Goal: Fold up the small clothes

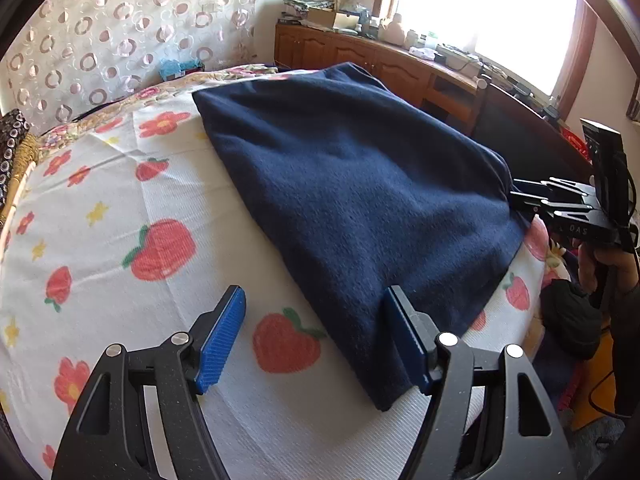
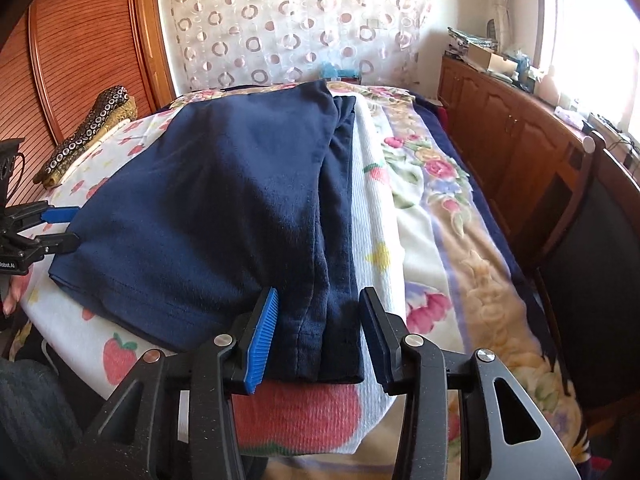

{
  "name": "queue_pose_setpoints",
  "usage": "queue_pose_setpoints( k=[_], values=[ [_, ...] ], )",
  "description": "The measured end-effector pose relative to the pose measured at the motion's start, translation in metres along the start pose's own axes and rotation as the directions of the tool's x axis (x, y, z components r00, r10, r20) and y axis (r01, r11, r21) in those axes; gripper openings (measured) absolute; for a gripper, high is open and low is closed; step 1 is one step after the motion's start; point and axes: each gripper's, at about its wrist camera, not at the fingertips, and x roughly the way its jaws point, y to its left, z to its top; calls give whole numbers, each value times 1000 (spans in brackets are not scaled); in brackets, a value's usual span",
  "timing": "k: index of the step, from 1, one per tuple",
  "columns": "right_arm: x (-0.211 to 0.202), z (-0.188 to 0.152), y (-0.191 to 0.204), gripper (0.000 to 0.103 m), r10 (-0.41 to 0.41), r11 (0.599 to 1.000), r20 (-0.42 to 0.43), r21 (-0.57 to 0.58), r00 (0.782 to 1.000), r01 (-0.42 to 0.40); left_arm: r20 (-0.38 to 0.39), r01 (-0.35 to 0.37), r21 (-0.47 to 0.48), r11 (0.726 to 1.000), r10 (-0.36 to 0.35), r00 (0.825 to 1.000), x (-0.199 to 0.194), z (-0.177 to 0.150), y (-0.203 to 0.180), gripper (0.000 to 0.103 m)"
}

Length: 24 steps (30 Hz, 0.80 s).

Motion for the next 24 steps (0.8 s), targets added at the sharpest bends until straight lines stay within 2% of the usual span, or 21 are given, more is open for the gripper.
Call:
queue_pose_setpoints(
  k=[7, 8, 11, 12, 16, 17, 21, 24],
  values=[
    [-3, 0, 5, 43, 5, 999, -10, -35, 1000, -6, 7, 1, 3, 1000, -1, 1000, -1, -3, -4, 72],
    [-2, 0, 5, 39, 7, 999, -13, -42, 1000, -8, 10, 2, 7, 1000, -2, 1000, -1, -4, -5, 72],
    [-1, 2, 7, 18, 54, 996, -26, -70, 998, -56, 15, 29, 25, 999, -30, 999, -1, -5, -7, 70],
    [-1, 3, 8, 12, 70, 994, -27, -78, 997, -72, 15, 48, 33, 998, -48, 999, -2, -6, -8, 62],
    [0, 1, 2, 10, 95, 993, -13, -66, 995, -96, 5, 103, 51, 993, -103, 995, -6, -9, -11, 40],
    [-1, 0, 0, 10, 106, 993, -3, -52, 994, -106, 2, 104, 56, 993, -104, 995, -6, -9, -12, 38],
    [-13, 0, -9, 9, 156, 988, 82, 4, 984, -157, 10, 111, 38, 993, -112, 994, -10, -8, -8, 15],
    [-24, 3, -13, 9, 175, 983, 156, 23, 972, -180, 44, 129, 27, 991, -130, 990, -18, -3, -6, 10]
  ],
)
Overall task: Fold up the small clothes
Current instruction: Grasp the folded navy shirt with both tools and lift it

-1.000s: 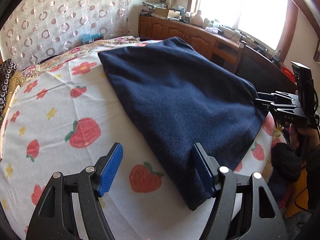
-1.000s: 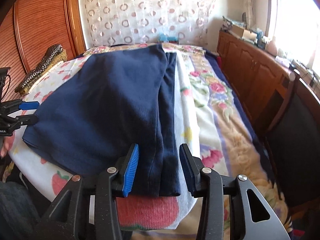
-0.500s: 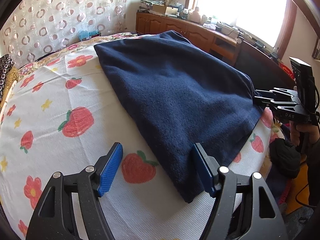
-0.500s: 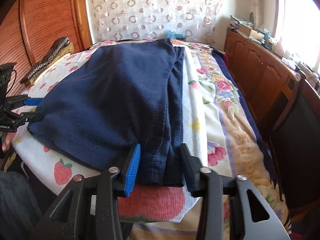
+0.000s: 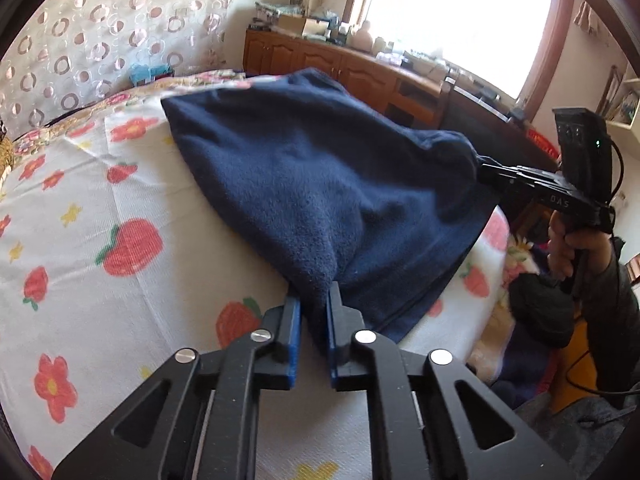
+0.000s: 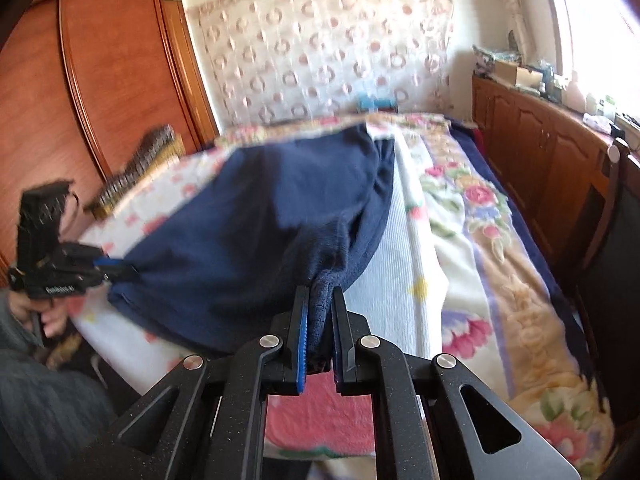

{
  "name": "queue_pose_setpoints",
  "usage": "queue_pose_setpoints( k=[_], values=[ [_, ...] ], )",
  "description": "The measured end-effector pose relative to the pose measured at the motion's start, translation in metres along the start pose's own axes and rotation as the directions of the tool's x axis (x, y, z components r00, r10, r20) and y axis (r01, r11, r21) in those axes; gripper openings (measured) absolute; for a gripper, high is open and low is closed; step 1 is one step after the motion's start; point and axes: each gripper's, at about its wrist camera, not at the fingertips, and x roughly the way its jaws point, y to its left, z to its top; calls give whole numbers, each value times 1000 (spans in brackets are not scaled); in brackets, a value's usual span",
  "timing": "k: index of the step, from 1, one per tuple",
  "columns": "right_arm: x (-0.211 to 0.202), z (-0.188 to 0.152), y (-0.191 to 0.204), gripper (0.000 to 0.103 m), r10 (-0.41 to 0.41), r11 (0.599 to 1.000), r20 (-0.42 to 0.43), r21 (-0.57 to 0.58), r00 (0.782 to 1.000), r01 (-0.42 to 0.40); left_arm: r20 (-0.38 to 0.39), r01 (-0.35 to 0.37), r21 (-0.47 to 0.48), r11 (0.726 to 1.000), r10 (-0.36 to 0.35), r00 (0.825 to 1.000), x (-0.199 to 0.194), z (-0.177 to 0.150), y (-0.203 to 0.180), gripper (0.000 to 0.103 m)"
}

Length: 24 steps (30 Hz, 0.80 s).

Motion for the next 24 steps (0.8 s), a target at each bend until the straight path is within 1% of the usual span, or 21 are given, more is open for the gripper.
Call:
queue_pose_setpoints(
  k=[4, 7, 9, 12, 14, 16, 19, 22, 24],
  values=[
    [-8, 13, 1, 9, 4, 1000, 70, -2, 998, -4, 87, 1, -16, 1000, 1, 996, -20, 17, 0, 9],
    [-6, 28, 1, 9, 12, 1000, 116, 2, 993, -12, 139, -15, -19, 1000, 18, 990, -30, 37, 4, 9],
    [1, 43, 2, 9, 17, 1000, 128, -20, 992, -14, 160, -25, -17, 1000, 27, 987, -33, 58, 12, 9],
    [18, 76, -1, 9, -9, 999, 146, -49, 989, 17, 186, -48, -25, 999, 52, 981, -30, 88, 29, 9],
    [29, 95, -5, 9, -28, 998, 157, -51, 987, 36, 201, -55, -49, 997, 64, 978, -25, 109, 46, 9],
    [43, 115, -13, 9, -37, 998, 162, -44, 986, 45, 204, -62, -68, 996, 74, 976, -16, 126, 60, 9],
    [76, 139, -22, 9, -49, 998, 144, -41, 988, 55, 188, -76, -93, 993, 92, 978, 3, 145, 81, 9],
    [112, 154, -26, 9, -57, 996, 117, -58, 991, 64, 170, -86, -114, 990, 105, 980, 21, 160, 100, 9],
    [129, 164, -24, 9, -66, 995, 99, -68, 993, 73, 155, -94, -124, 988, 113, 981, 34, 169, 116, 9]
  ],
)
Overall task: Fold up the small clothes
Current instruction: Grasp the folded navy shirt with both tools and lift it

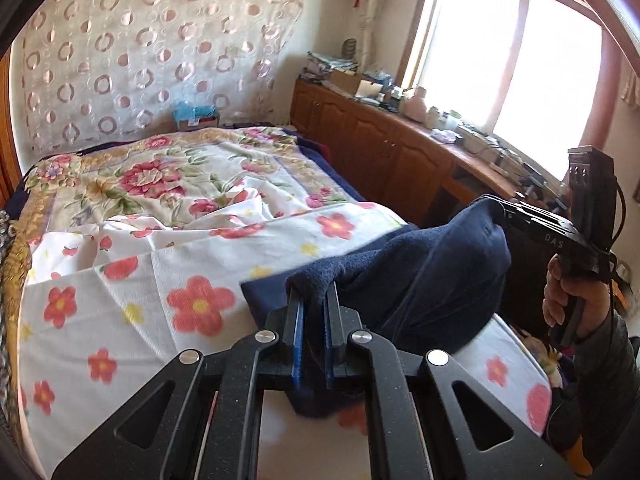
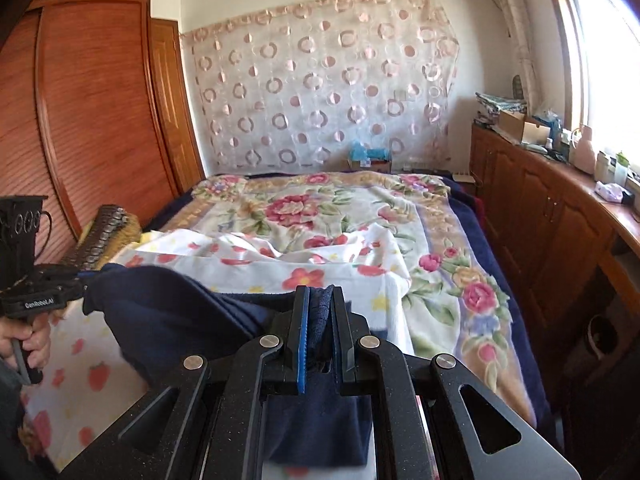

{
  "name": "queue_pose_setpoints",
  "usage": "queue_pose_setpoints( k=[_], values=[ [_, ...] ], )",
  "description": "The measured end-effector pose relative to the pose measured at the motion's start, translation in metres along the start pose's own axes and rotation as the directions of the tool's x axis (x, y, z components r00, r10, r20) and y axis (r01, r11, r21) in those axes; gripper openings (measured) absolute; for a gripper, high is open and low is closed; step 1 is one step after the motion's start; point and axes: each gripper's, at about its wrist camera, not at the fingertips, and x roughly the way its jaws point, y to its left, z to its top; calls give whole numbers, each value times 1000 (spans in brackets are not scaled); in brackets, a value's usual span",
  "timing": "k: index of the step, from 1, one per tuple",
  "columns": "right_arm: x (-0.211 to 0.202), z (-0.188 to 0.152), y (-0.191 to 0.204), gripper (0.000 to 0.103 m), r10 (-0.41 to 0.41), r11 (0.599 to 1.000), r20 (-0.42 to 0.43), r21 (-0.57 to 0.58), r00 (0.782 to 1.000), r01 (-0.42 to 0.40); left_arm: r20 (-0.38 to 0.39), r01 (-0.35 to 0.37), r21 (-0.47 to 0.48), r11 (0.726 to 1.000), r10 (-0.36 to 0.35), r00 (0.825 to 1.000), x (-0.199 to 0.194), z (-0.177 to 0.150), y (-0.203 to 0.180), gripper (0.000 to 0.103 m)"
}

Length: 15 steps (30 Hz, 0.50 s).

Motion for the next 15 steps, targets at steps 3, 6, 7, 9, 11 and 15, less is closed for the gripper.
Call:
queue_pose_setpoints(
  k=[3, 6, 7, 9, 11, 15],
  values=[
    [23, 10, -3, 9, -6, 1000, -33, 4, 999, 6, -31, -8, -18, 1000, 8, 1000, 24, 7, 13, 9],
    [46, 16, -5, 9, -21, 1000, -77, 3, 997, 22, -86, -7, -38, 999, 4, 996, 51, 9, 25, 9],
    [59, 20, -8, 9, -30, 1000, -91, 3, 995, 30, -97, -3, -43, 999, -1, 995, 56, 8, 27, 9],
    [70, 27, -12, 11, -42, 999, -100, 16, 994, 44, -116, 25, -56, 998, -31, 993, 62, 7, 32, 11],
    [67, 35, -13, 16, -64, 997, -86, 31, 994, 67, -105, 44, -67, 997, -50, 993, 59, 8, 35, 15],
    [45, 46, -13, 25, -109, 993, -28, 48, 994, 110, -39, 12, -66, 998, -15, 999, 41, 18, 42, 37]
  ],
)
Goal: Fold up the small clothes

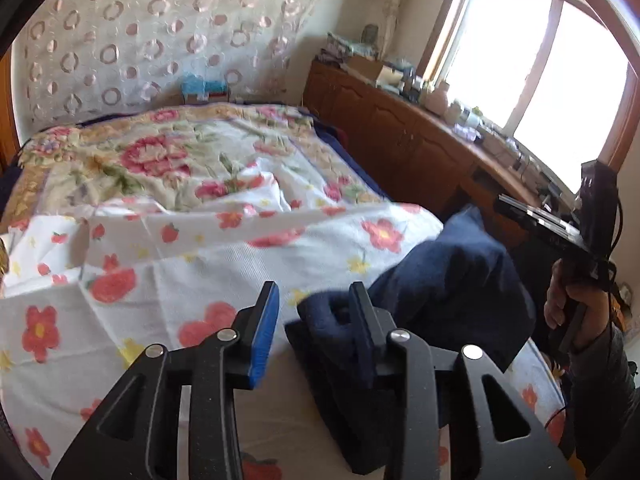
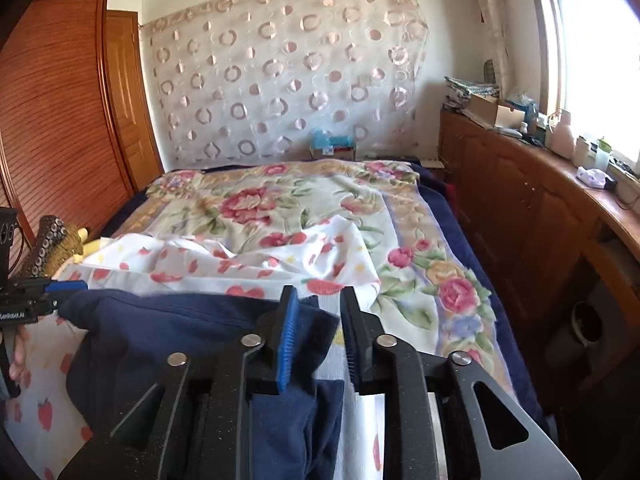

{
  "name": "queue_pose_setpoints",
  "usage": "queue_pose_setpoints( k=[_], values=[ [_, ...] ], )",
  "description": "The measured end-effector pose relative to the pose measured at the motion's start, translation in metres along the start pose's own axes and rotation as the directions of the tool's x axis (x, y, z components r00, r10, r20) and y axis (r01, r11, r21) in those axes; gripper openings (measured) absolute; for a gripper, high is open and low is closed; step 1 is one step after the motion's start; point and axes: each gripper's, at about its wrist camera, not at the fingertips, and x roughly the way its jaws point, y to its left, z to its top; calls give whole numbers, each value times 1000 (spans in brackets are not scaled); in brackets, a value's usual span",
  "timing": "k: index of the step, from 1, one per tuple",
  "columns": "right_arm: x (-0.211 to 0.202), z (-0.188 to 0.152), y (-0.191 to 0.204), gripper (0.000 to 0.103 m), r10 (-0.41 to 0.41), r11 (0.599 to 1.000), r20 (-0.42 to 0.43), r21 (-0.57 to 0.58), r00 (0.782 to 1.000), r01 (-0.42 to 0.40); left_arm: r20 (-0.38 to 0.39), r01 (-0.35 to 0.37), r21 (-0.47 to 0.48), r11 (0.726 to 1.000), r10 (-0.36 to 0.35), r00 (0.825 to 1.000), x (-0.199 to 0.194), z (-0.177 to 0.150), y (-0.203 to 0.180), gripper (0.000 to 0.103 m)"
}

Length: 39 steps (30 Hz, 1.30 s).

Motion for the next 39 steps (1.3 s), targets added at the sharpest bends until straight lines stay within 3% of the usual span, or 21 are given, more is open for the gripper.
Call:
queue_pose_setpoints(
  k=[3, 6, 9, 12, 17, 23, 30, 39],
  values=[
    [-11, 0, 6, 31, 3, 1000, -13, -25, 1000, -4, 14, 11, 8, 1000, -11, 1000, -14, 4, 2, 40],
    [-21, -10, 12, 43, 16, 999, -36, -49, 999, -18, -10, 36, 22, 999, -35, 999, -17, -2, 1, 40],
    [-13, -19, 13, 47, 40, 998, -86, -50, 996, -44, -59, 59, 43, 997, -56, 997, -7, -15, -6, 40],
    [10, -22, -2, 47, 46, 998, -176, -21, 983, -51, -103, 50, 44, 998, -45, 994, 10, -22, -11, 40],
    [33, -18, -14, 47, 74, 997, -234, 33, 969, -68, -102, 21, 37, 999, -18, 995, 26, -16, -16, 40],
    [41, -6, -22, 47, 60, 997, -237, 57, 970, -48, -150, -41, 22, 999, 44, 988, 49, -17, -3, 42],
    [41, -15, -18, 53, 79, 996, -258, 68, 963, -63, -172, -44, 9, 999, 45, 984, 58, -23, 0, 44],
    [49, -19, -16, 49, 127, 992, -285, 59, 950, -115, -179, -21, -19, 1000, 17, 984, 53, -27, -4, 44]
  ],
)
